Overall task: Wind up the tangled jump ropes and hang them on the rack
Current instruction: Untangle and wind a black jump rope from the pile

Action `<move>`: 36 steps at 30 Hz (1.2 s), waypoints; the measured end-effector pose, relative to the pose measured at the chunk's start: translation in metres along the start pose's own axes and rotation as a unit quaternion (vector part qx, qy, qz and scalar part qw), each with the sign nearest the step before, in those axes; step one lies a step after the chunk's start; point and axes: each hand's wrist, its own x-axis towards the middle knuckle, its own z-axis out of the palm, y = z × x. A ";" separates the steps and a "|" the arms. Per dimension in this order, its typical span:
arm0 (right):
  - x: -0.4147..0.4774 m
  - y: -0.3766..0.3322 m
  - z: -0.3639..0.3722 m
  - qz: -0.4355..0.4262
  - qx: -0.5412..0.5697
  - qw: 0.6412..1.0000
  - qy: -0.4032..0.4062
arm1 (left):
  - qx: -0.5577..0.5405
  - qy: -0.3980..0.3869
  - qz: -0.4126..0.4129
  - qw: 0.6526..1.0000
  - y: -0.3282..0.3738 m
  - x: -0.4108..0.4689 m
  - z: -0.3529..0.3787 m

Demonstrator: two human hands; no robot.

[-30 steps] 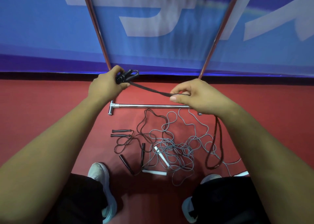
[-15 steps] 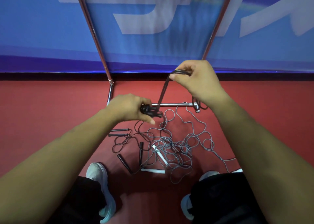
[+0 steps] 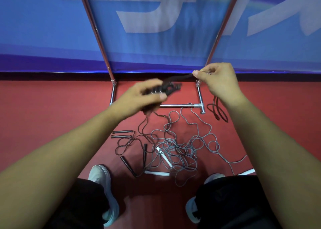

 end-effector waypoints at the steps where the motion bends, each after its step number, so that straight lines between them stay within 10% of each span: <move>1: -0.001 0.000 0.000 0.008 0.015 1.000 -0.021 | -0.034 0.052 0.001 0.998 0.002 0.002 -0.004; 10: -0.013 -0.015 0.013 -0.054 -0.058 0.980 -0.183 | -0.230 0.237 -0.027 0.943 -0.001 0.014 -0.021; 23: -0.026 -0.032 0.006 -0.114 -0.115 0.965 -0.206 | -0.106 0.267 -0.085 0.954 0.004 0.015 -0.028; 31: -0.031 -0.037 0.017 -0.166 -0.203 0.945 -0.197 | 0.175 0.255 -0.095 0.946 -0.009 0.016 -0.026; 36: -0.034 -0.040 0.021 -0.208 -0.222 0.931 -0.202 | 0.480 0.135 -0.105 0.860 -0.010 0.014 -0.017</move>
